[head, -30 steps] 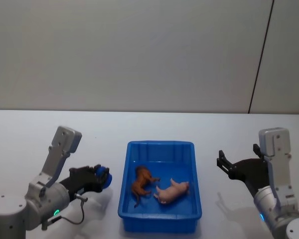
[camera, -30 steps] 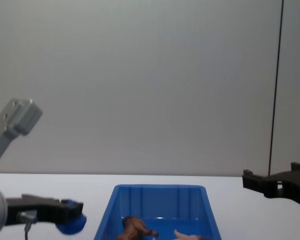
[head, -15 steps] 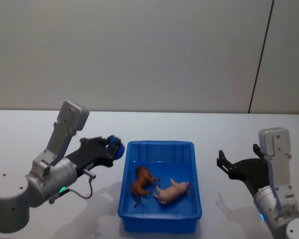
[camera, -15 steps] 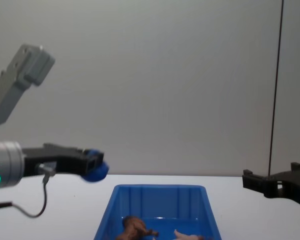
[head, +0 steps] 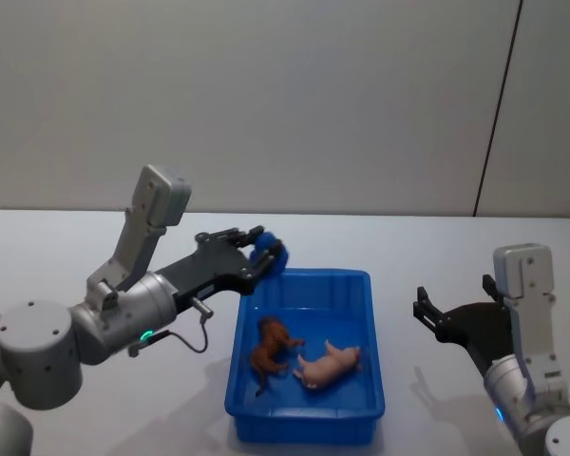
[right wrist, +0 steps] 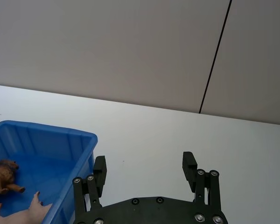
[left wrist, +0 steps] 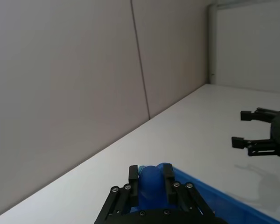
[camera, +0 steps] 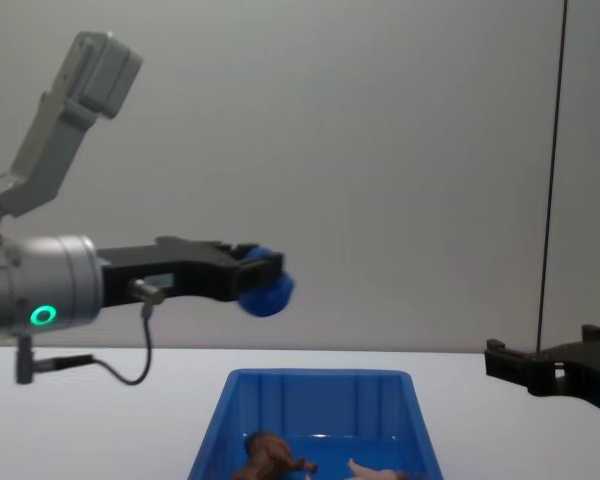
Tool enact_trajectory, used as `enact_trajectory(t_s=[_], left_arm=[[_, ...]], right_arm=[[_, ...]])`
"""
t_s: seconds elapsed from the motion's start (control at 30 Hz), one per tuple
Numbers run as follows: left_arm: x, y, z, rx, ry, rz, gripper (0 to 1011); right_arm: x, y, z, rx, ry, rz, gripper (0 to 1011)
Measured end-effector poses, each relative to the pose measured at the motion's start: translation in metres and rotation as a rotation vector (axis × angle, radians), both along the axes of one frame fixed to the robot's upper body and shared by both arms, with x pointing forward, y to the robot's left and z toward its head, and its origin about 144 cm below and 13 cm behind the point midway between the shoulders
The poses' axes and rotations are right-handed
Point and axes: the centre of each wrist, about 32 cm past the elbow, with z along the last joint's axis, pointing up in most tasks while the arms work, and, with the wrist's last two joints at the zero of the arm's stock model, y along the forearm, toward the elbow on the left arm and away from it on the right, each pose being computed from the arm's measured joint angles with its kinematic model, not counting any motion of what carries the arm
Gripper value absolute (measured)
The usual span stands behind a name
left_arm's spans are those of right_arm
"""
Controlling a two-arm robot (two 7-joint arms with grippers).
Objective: Pick up the two dolls from the table and place them into the box.
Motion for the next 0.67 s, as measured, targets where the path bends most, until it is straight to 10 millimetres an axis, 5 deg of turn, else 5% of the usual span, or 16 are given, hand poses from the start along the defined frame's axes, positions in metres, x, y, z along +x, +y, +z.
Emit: enact_trajectory(t_s=[0.67], left_arm=[[0.026, -0.018, -0.002, -0.082, -0.012, -0.185, 923]], right_arm=[[0.0, 0.0, 0.0, 0.0, 0.0, 0.0, 1001]])
